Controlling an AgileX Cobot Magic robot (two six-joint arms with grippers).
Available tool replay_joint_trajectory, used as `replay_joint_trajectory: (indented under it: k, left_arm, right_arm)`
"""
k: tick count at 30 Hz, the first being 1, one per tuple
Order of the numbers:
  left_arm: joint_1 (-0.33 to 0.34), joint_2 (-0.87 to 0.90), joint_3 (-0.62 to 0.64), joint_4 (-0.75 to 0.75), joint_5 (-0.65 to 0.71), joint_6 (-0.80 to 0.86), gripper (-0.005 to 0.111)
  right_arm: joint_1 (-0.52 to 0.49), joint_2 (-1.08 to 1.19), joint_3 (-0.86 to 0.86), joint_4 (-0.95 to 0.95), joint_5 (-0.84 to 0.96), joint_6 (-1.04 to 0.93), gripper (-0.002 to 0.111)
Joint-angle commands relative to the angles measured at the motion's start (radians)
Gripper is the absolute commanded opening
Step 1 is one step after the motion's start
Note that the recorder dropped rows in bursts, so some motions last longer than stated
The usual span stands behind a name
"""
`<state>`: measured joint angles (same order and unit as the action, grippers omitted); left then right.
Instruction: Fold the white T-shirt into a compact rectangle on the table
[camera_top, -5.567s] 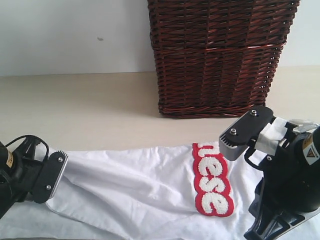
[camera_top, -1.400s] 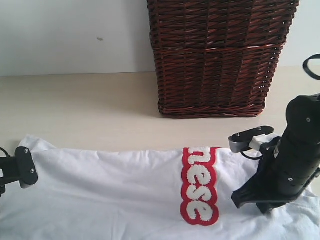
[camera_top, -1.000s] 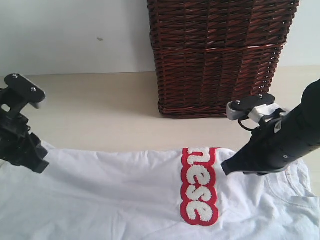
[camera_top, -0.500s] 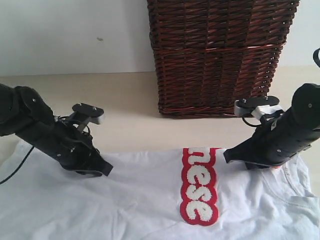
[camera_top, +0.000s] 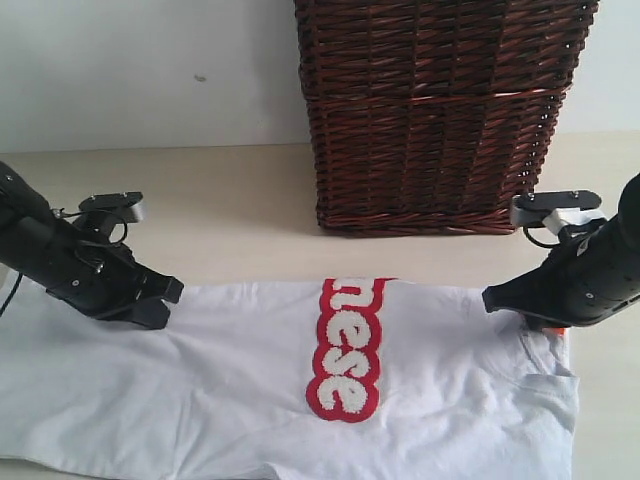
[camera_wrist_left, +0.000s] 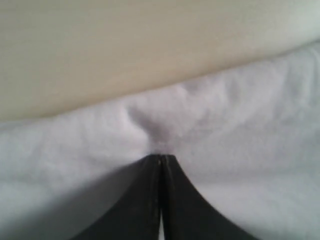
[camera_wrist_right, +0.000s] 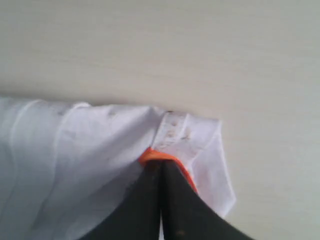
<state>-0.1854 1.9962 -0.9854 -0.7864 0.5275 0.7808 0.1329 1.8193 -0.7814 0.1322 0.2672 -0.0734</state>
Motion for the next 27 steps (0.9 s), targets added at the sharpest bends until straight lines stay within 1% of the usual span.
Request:
replay_joint_trajectory:
  k: [1,2,5,7,9,10,11,12,13,14,15,16,17,18,19,20,21,22,23,24,25,26,27]
  left_arm:
    - [-0.009,0.051,0.032,0.118,0.149,-0.004,0.000]
    - [-0.009,0.051,0.032,0.139,0.193,-0.018,0.000]
    - [-0.009,0.024,0.032,0.170,0.200,-0.054,0.000]
    - [-0.009,-0.038,0.032,0.170,0.163,-0.054,0.000]
    - [-0.009,-0.108,0.032,0.162,0.097,-0.052,0.000]
    - [-0.009,-0.145,0.032,0.122,0.054,-0.035,0.000]
    - [-0.017,-0.166,0.032,0.046,0.045,0.036,0.000]
    - [-0.033,-0.175,0.032,-0.114,0.052,0.166,0.000]
    - [-0.051,-0.177,0.032,-0.241,0.073,0.281,0.000]
    - [-0.095,-0.175,0.032,-0.392,0.107,0.427,0.000]
    - [-0.126,-0.169,0.032,-0.464,0.118,0.498,0.000]
    - [-0.184,-0.154,0.027,-0.539,0.105,0.556,0.000]
    - [-0.214,-0.136,0.015,-0.536,0.100,0.548,0.000]
    - [-0.257,-0.093,-0.011,-0.517,0.100,0.518,0.000]
    - [-0.277,-0.066,-0.026,-0.501,0.100,0.500,0.000]
    - [-0.304,-0.014,-0.059,-0.443,0.080,0.435,0.000]
    - [-0.308,0.027,-0.090,-0.364,0.028,0.334,0.000]
    - [-0.305,0.047,-0.104,-0.306,0.010,0.266,0.000]
    - [-0.290,0.075,-0.120,-0.172,-0.007,0.130,0.000]
    - [-0.277,0.081,-0.123,-0.095,-0.007,0.072,0.000]
    - [-0.254,0.085,-0.123,0.021,-0.003,0.000,0.000]
    - [-0.239,0.087,-0.123,0.066,0.007,-0.030,0.000]
    - [-0.208,0.087,-0.123,0.120,0.034,-0.063,0.000]
  right_arm:
    - [-0.019,0.029,-0.006,-0.010,0.014,0.000,0.000]
    - [-0.019,0.041,-0.006,-0.010,0.014,0.000,0.000]
    - [-0.019,0.042,-0.006,-0.010,0.022,0.000,0.000]
    - [-0.019,0.012,-0.014,-0.005,0.017,0.000,0.000]
    - [-0.016,-0.039,-0.026,0.050,0.035,-0.014,0.000]
    - [-0.016,-0.083,-0.026,0.111,0.035,-0.055,0.000]
    - [-0.016,-0.112,-0.026,0.171,0.037,-0.100,0.000]
    - [-0.007,-0.141,-0.026,0.274,0.039,-0.194,0.000]
    - [0.007,-0.151,-0.026,0.334,0.046,-0.254,0.000]
    - [0.052,-0.156,-0.026,0.450,0.053,-0.379,0.000]
    - [0.081,-0.151,-0.026,0.502,0.055,-0.447,0.000]
    - [0.130,-0.123,-0.026,0.540,0.056,-0.491,0.000]
    - [0.144,-0.101,-0.031,0.544,0.054,-0.491,0.000]
    - [0.151,-0.053,-0.044,0.544,0.059,-0.470,0.000]
    - [0.151,-0.025,-0.053,0.546,0.069,-0.470,0.000]
    - [0.151,0.026,-0.064,0.543,0.078,-0.470,0.000]
    - [0.151,0.061,-0.064,0.538,0.055,-0.470,0.000]
    - [0.151,0.079,-0.064,0.523,0.042,-0.470,0.000]
    - [0.149,0.113,-0.064,0.496,0.018,-0.470,0.000]
    - [0.144,0.127,-0.064,0.483,0.008,-0.463,0.000]
    - [0.125,0.148,-0.064,0.454,-0.010,-0.435,0.000]
    - [0.110,0.157,-0.064,0.439,-0.012,-0.422,0.000]
    - [0.081,0.169,-0.064,0.427,0.000,-0.413,0.000]
